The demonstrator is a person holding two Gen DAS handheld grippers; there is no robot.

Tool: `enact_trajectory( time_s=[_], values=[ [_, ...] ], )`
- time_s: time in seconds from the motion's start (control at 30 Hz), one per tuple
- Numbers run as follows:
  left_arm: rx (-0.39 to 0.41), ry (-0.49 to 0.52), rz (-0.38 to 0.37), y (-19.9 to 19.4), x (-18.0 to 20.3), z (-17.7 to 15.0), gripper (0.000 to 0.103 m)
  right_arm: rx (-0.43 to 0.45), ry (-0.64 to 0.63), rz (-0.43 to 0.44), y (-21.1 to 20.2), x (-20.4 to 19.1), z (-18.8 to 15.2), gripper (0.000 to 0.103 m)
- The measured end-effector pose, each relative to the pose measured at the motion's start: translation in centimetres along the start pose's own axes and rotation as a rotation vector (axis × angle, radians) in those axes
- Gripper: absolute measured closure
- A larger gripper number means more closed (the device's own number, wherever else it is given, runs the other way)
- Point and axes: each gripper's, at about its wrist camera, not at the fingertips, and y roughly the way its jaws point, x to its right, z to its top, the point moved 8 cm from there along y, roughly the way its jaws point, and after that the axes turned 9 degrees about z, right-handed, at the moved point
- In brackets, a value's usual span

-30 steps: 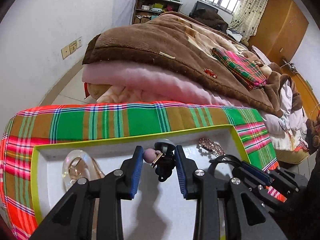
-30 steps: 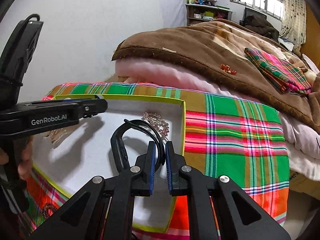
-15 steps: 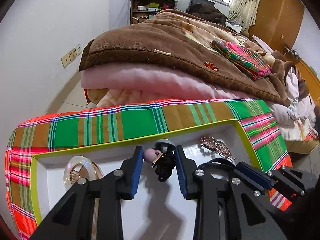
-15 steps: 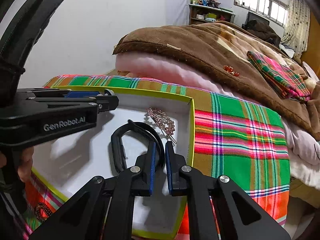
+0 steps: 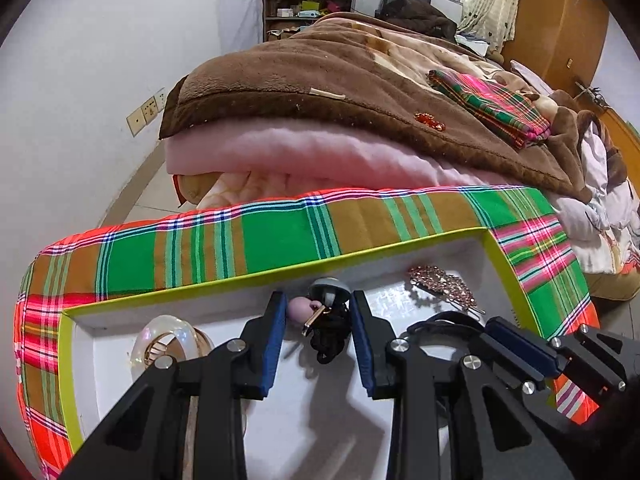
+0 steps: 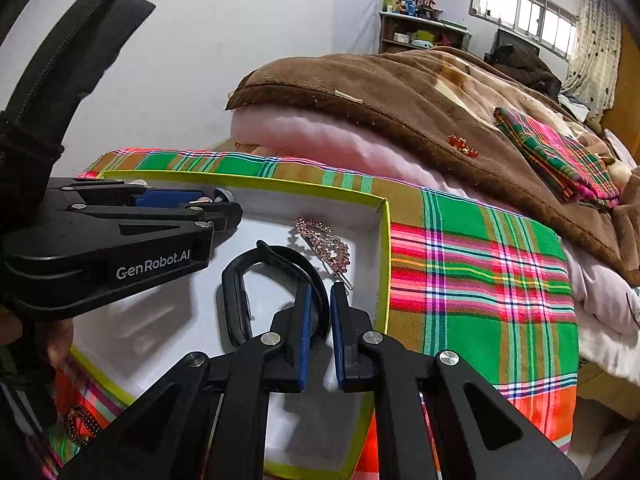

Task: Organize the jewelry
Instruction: 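Carry the hair tie and leather bracelet into the box and open both tools, then move both tools back toward the remaining beaded bracelet and coil ties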

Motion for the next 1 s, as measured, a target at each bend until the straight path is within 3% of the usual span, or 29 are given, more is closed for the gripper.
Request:
enact_trajectory(
  time_s=[0.33, 0.5, 0.67, 1.0],
  values=[
    [-0.01, -0.012, -0.013, -0.1, -0.3, -0.2, 0.061, 0.005, 0.007, 0.003, -0.1, -0.1, 0.1, 0.093],
    [-0.004, -0.023, -0.017, -0.8, -0.5, -0.2, 0.056, 0.025, 0.01, 0.011, -0.6, -0.2, 0.3, 0.087],
    [0.029, -0.036, -0.015, -2.4, -0.9, -0.2, 0.049, 0.048, 0.012, 0.006, -1.8, -0.4, 0.2, 0.087],
    [0.096, -0.065, -0.02, -7.2, -2.1, -1.7, 0.046, 0.13, 0.017, 0.031, -5.9, -1.4, -0.2, 0.086]
  ],
)
